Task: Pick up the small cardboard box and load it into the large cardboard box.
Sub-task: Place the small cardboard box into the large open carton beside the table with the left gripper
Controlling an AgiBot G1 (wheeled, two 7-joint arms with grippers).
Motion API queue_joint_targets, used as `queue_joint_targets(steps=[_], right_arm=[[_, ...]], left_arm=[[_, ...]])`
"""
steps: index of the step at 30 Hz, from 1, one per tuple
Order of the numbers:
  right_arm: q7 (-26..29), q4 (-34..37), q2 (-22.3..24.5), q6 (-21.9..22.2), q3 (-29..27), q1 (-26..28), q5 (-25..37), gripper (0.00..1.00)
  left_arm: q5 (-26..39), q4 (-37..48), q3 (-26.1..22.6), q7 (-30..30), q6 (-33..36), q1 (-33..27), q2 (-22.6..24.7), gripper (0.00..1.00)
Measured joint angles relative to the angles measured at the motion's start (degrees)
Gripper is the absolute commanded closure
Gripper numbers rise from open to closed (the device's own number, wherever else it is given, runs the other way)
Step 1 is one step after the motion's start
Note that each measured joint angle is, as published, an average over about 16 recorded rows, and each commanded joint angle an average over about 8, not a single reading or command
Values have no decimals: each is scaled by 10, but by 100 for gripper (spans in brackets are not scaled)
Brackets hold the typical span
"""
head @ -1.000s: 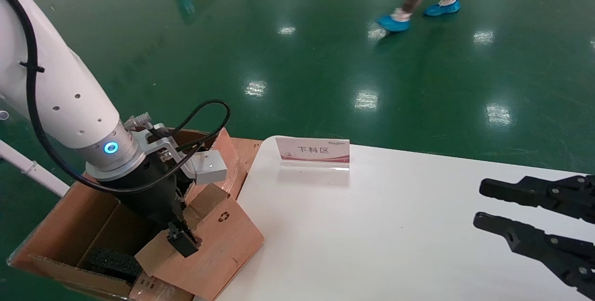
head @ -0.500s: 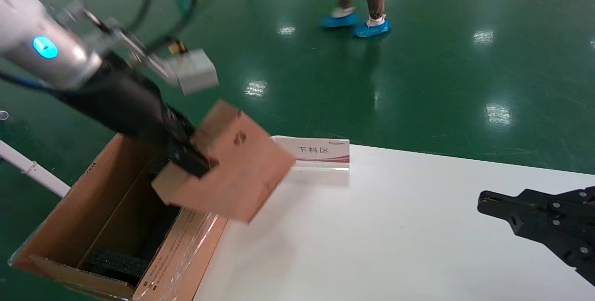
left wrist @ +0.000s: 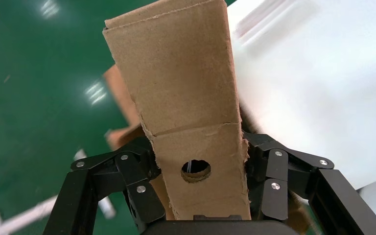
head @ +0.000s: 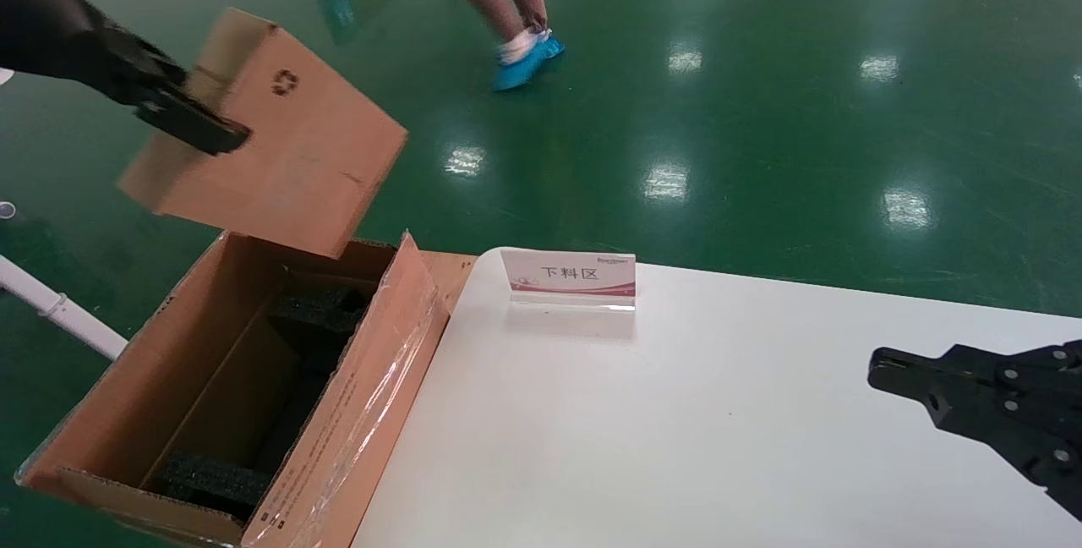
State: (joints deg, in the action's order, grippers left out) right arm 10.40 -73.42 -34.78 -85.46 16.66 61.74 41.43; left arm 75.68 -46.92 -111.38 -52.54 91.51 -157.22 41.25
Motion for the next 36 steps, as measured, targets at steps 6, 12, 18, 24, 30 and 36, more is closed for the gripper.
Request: queue_joint_targets(steps=[6, 12, 18, 24, 30, 36], right_arm=[[0, 0, 0, 0, 0, 0, 0, 100], [0, 0, 0, 0, 0, 0, 0, 100], [0, 0, 0, 0, 1, 0, 0, 100], [0, 0, 0, 0, 1, 0, -1, 100], [-1, 0, 0, 0, 1, 0, -1, 45], [-1, 0, 1, 1, 1, 0, -1, 0]], left_arm=[[-6, 33, -89, 30, 2, -30, 4, 100], [-35, 44, -183, 48, 2, -34, 5, 100], [-80, 53, -260, 54, -1, -19, 9, 100], [-121, 72, -306, 58, -7, 5, 17, 100], [-148, 101, -328, 66, -13, 37, 24, 100], [-163, 137, -338, 78, -17, 72, 30, 100]])
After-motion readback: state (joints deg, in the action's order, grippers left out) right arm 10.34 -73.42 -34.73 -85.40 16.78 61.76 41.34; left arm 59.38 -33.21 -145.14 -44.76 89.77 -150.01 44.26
